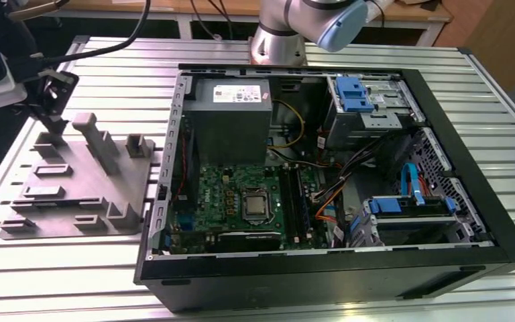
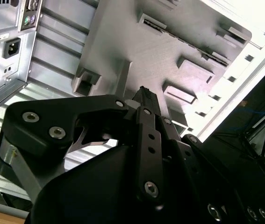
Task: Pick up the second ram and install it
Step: 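Reach for the second ram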
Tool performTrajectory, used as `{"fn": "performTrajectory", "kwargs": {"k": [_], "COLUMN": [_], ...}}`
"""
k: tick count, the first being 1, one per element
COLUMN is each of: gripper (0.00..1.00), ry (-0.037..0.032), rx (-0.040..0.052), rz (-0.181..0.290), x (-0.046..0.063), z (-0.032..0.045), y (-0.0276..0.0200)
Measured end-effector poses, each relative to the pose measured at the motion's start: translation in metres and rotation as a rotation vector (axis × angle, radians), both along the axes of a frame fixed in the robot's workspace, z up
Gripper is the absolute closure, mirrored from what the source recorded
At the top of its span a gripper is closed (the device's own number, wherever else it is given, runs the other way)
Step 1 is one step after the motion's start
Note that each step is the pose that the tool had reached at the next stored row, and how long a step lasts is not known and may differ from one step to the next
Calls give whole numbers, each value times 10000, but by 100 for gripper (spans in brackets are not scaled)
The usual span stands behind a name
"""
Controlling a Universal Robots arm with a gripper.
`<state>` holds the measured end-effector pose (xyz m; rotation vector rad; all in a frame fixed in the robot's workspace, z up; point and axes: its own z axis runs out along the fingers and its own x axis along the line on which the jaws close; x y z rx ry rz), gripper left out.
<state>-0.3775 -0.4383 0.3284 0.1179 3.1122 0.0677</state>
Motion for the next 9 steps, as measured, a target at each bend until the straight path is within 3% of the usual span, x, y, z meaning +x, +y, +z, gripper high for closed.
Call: {"fn": "performTrajectory", "kwargs": {"k": [9], "gripper": [90], "ry": [11], "rx": [-1], "rz": [-1], "x": [-79], "z": [-127], "y": [-44]}}
